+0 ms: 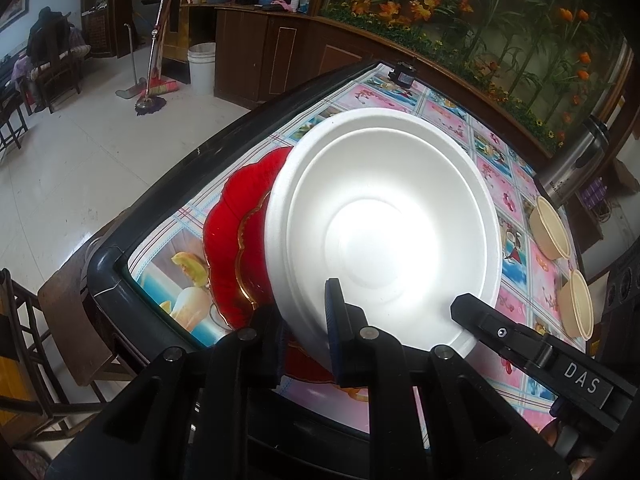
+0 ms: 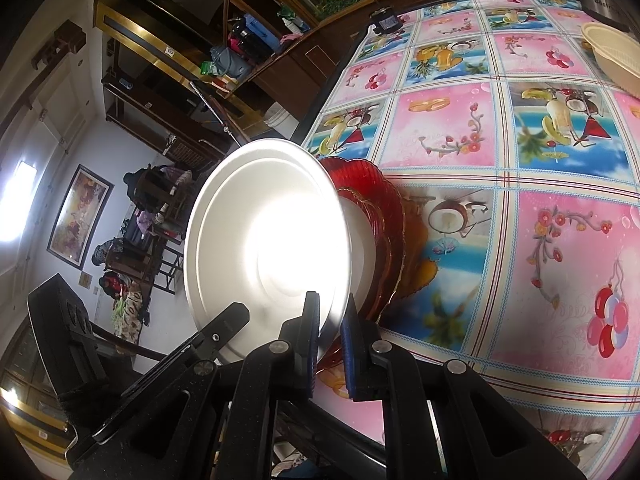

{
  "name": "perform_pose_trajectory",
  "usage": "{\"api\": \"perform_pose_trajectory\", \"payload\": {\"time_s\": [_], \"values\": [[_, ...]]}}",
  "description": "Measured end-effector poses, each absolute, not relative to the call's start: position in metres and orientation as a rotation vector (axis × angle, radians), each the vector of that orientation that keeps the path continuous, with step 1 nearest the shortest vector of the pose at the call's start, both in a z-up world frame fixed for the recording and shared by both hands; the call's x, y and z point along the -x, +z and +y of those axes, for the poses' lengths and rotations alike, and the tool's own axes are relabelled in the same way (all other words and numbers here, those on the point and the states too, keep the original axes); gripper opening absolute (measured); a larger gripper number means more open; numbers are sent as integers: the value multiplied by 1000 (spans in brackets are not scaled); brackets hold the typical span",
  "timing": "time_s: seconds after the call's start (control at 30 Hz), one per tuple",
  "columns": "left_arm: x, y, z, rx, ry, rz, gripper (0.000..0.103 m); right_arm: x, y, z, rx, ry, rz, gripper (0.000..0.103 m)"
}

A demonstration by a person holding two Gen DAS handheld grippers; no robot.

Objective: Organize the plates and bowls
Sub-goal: 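Lower the white foam plate onto the plate stack and hold it there, then open both tools to release the white plate on the stack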

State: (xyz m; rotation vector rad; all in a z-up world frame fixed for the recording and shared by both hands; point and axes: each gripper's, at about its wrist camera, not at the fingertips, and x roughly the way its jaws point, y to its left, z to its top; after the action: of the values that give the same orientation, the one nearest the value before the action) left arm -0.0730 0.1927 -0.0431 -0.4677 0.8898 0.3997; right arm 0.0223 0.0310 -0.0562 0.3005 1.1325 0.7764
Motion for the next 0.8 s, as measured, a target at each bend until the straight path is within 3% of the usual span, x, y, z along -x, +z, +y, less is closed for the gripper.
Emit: {"api": "perform_pose_trajectory", "payload": {"time_s": [0.8], "values": [[68,-40,192,468,402,894,16,-26,-56,30,-301,768,1133,10]]}}
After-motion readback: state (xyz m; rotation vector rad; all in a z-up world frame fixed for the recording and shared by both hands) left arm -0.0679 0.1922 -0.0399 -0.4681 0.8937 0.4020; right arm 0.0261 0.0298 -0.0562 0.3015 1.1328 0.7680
